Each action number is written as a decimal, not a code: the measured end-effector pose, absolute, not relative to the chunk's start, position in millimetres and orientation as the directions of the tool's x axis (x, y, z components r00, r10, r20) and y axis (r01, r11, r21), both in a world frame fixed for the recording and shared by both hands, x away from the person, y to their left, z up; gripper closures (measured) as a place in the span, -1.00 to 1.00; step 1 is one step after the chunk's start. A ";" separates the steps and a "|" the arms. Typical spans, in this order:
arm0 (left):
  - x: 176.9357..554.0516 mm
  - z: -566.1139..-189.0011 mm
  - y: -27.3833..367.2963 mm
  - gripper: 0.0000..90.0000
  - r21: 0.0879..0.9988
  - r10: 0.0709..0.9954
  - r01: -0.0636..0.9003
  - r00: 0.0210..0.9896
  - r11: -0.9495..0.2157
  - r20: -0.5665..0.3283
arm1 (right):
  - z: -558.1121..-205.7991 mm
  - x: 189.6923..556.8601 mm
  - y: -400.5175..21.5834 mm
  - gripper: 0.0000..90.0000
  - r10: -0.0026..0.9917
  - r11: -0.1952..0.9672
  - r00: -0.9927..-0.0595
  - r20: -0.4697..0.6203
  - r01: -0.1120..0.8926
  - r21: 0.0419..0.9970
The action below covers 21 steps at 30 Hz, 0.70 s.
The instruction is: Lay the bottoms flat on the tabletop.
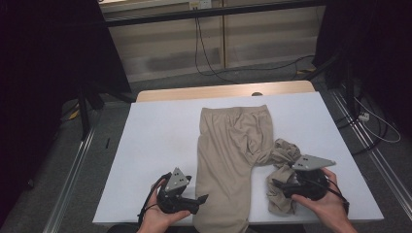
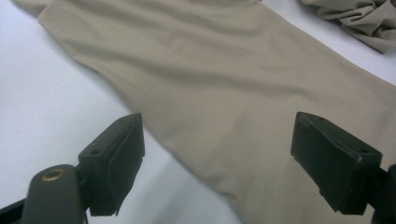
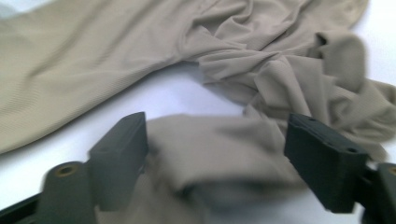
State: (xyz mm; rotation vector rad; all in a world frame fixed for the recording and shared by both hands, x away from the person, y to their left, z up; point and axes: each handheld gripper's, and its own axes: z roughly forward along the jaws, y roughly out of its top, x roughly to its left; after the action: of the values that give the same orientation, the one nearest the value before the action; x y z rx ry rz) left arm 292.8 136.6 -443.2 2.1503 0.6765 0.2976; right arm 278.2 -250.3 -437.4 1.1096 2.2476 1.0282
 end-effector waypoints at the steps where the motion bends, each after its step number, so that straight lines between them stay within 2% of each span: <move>1: 292.8 -443.1 136.7 -0.60 0.785 0.563 0.363 0.826 -0.502 -0.021 | -440.7 285.1 -248.2 -0.54 0.802 0.414 -0.596 -0.038 0.508 0.755; 3: 293.0 -443.7 136.6 -0.60 0.785 0.560 0.368 0.828 -0.498 -0.033 | -450.2 296.3 -245.3 -0.46 0.799 0.425 -0.602 -0.015 0.546 0.722; 4: 293.0 -443.8 136.7 -0.60 0.785 0.561 0.370 0.827 -0.497 -0.034 | -455.3 299.1 -244.9 -0.33 0.797 0.432 -0.604 -0.013 0.556 0.710; 5: 292.9 -443.8 137.0 -0.60 0.787 0.561 0.370 0.827 -0.494 -0.037 | -459.0 300.0 -245.5 -0.29 0.796 0.433 -0.606 -0.006 0.561 0.706; 9: 292.7 -443.8 137.7 -0.60 0.785 0.563 0.372 0.826 -0.495 -0.036 | -461.1 290.6 -251.4 0.54 0.789 0.427 -0.614 -0.023 0.520 0.740; 11: 292.5 -443.7 137.5 -0.60 0.786 0.564 0.373 0.825 -0.493 -0.038 | -457.8 281.1 -249.6 0.82 0.777 0.449 -0.628 -0.029 0.522 0.725; 21: 293.2 -443.7 138.4 -0.60 0.782 0.564 0.379 0.824 -0.494 -0.043 | -453.1 240.9 -237.0 0.85 0.697 0.517 -0.717 0.002 0.505 0.691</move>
State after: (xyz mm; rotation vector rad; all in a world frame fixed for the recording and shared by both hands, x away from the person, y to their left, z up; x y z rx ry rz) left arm 293.2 138.4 -443.7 2.1479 0.6892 0.2756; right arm 240.9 -237.0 -453.1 1.0105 2.4847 0.9976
